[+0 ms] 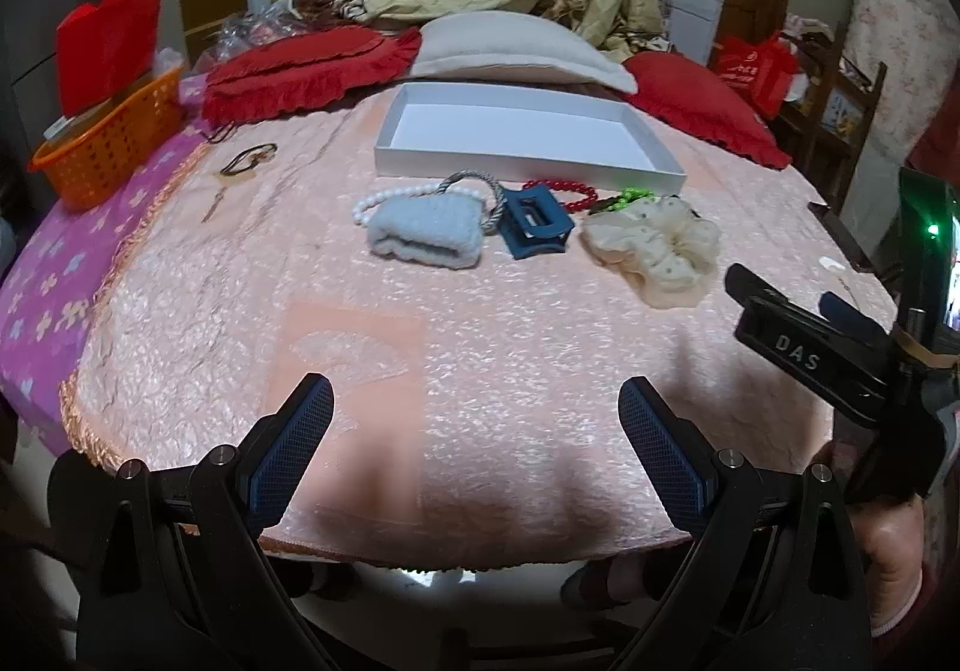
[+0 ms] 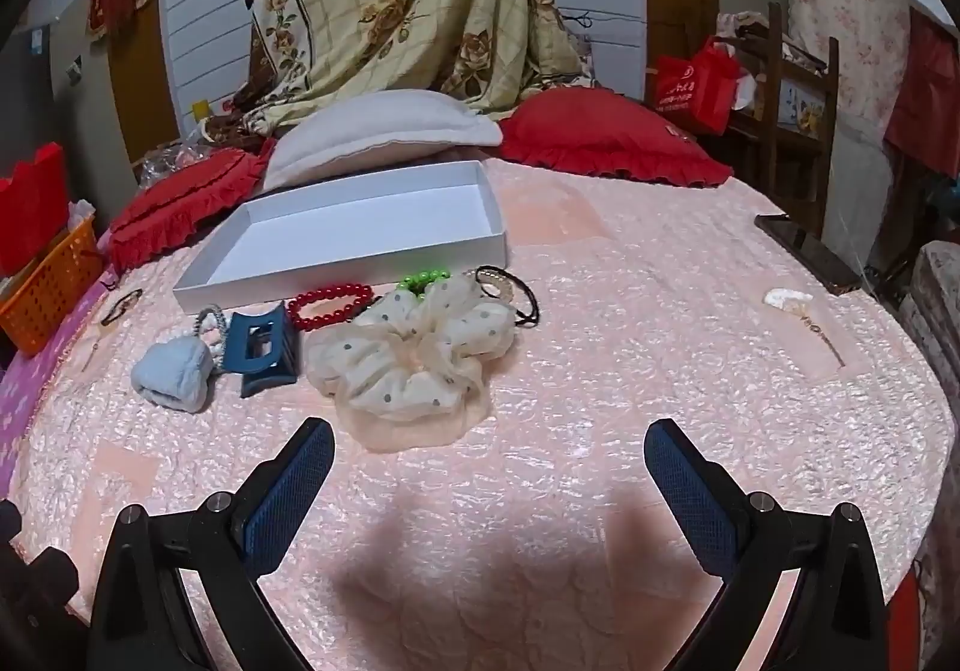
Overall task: Organize jewelry
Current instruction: 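Move both tools toward the scrunchies beside the white box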
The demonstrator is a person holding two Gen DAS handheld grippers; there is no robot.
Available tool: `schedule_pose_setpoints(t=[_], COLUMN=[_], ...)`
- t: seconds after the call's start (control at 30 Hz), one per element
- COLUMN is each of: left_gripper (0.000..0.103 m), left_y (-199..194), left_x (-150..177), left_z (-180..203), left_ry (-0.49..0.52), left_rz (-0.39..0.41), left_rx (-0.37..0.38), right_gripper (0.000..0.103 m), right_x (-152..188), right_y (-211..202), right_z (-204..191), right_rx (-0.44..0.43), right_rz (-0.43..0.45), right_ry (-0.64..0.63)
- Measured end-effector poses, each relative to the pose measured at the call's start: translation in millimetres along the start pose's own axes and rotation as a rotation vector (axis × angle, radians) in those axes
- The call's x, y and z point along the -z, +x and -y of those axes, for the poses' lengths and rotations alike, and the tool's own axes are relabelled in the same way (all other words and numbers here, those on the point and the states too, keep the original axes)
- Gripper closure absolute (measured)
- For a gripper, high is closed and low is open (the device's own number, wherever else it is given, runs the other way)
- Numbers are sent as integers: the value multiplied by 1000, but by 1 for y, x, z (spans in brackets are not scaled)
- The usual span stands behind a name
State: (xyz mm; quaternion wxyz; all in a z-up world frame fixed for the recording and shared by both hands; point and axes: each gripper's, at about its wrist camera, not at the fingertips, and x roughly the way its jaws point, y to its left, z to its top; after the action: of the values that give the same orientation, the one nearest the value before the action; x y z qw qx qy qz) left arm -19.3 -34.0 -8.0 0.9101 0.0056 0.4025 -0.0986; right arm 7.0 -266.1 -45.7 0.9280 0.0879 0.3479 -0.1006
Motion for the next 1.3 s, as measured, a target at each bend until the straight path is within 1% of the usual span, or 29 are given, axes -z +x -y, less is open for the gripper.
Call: schedule_pose_setpoints(t=[0.1,0.23,0.33,0.37,0.4,0.5,0.53,0.6,0.67,0.73,0.8,0.9,0.97,1.03,1.07,1.13,1.17,1.3], left_gripper=[6,6,6,6,6,6,6,6,6,6,6,7,7,7,15,27,27,27], left_y=[0,4,7,7,5,0,-1,-1,-1,3,9,32,49,67,75,91,97,119], left_x=[0,2,2,2,1,-5,-9,-16,-26,-38,-48,-66,-75,-83,-87,-95,-98,-109], left_z=[1,2,4,3,1,-9,-14,-24,-40,-57,-71,-90,-95,-94,-93,-92,-92,-93], left_ry=[0,11,25,20,15,-8,-13,-15,-17,-28,-37,-62,-67,-52,-47,-51,-61,-116], left_rz=[2,-26,-47,-40,-30,17,27,41,57,69,63,17,-4,-20,-29,-57,-62,-86], left_rx=[-8,24,13,16,15,-18,-33,-70,-120,-166,-173,-145,-131,-123,-117,-75,-45,22], right_gripper=[0,0,0,0,3,12,19,24,25,25,25,25,25,25,25,25,25,25], right_x=[1,1,1,2,3,4,4,1,-5,-11,-17,-23,-25,-27,-28,-32,-33,-37], right_y=[-4,-10,-7,-6,-5,-1,1,5,13,19,27,41,50,56,59,64,67,79], right_z=[-3,-8,-14,-15,-15,-13,-12,-8,-1,4,9,12,14,15,16,19,20,22], right_rx=[18,20,-8,-19,-32,-78,-92,-135,-169,-174,-183,-187,-197,-201,-202,-215,-224,-235], right_rz=[42,89,62,54,49,25,16,-13,-45,-59,-77,-114,-136,-146,-150,-160,-164,-188], right_ry=[-11,-39,-81,-85,-83,-71,-65,-48,-27,-18,-12,4,16,25,30,51,64,89])
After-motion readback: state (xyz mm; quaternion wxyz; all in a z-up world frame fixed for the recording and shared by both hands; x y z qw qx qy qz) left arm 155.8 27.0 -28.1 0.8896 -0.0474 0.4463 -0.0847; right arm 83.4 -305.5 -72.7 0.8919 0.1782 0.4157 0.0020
